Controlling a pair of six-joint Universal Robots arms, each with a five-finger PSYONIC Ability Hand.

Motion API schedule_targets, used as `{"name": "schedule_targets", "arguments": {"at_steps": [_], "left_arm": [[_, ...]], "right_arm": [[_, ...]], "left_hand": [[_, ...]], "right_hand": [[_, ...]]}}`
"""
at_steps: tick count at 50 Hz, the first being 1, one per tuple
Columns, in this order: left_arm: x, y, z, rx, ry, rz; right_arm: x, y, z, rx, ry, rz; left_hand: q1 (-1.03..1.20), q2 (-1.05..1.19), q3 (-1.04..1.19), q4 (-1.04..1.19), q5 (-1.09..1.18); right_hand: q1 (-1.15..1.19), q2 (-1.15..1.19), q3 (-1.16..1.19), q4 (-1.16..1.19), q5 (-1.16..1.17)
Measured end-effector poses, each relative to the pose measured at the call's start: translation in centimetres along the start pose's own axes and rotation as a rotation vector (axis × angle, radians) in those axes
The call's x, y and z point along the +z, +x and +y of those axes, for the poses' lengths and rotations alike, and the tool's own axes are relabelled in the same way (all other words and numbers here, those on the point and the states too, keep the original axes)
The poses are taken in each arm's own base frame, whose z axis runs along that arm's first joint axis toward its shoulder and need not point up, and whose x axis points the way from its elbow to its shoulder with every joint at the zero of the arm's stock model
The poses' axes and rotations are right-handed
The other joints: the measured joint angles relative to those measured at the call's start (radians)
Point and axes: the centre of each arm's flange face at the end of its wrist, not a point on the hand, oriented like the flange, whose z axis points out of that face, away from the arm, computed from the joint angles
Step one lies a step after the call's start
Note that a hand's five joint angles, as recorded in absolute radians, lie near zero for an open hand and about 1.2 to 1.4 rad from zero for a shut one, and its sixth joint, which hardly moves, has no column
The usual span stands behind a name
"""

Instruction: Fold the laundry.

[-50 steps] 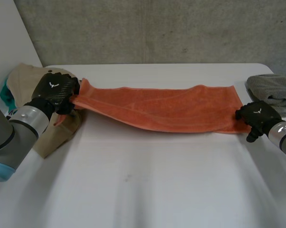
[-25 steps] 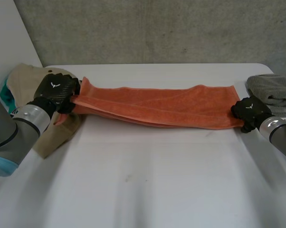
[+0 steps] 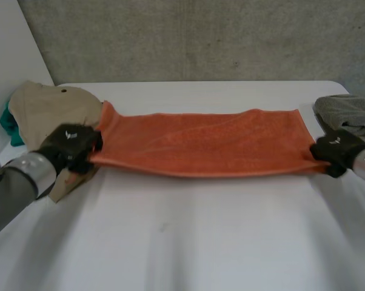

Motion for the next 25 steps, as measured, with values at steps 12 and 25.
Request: {"name": "schedule_targets", "arguments": {"at_steps": [12,25], "left_arm": [[-6.9,2.9,2.2,0.168,-0.359,0.244],[1.5,0.3,-0.9,0.344,-0.086,0.021]], "right_arm": [[-9.2,0.4,1.3,-0.08,-0.263,-0.196],[-1.8,0.9,-0.1,-0.014,-0.093,-0.035]], "left_hand": [[0.0,0.0,0.0,0.0,0.0],[0.0,0.0,0.0,0.0,0.0]], "right_hand": [[0.0,0.0,0.001,0.002,0.002],[0.0,0.0,0.001,0.003,0.002]]}}
